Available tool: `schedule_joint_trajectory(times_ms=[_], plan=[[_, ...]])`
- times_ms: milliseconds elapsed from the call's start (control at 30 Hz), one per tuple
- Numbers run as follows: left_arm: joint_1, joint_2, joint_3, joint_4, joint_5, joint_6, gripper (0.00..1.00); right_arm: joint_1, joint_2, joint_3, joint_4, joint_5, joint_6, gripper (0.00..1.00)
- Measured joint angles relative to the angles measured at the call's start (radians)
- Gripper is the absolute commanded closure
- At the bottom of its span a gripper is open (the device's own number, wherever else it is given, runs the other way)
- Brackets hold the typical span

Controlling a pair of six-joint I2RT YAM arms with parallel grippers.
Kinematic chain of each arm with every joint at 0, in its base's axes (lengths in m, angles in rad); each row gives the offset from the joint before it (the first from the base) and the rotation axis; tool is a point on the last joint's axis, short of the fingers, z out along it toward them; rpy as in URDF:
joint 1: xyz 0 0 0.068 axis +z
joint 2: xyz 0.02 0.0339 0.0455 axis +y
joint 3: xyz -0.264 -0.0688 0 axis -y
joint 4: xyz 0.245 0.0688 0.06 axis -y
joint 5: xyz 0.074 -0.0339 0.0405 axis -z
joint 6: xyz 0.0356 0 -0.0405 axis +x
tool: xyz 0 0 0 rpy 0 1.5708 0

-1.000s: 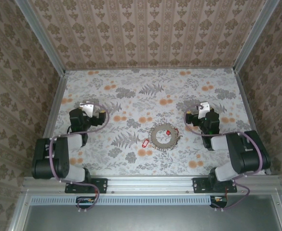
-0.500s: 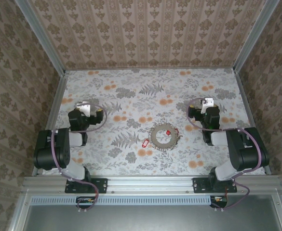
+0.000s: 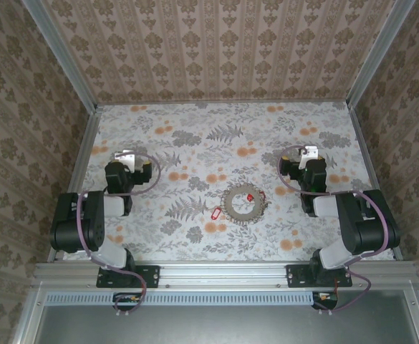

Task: Put the keys on the keyring

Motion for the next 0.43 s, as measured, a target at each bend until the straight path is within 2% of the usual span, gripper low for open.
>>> schedule_joint_trajectory(times_ms=[433], plan=[[0.0,0.0,0.0,0.0,-0.008,0.0,0.0,0.0,0.0,0.0,0.0,0.0,0.0,0.0]])
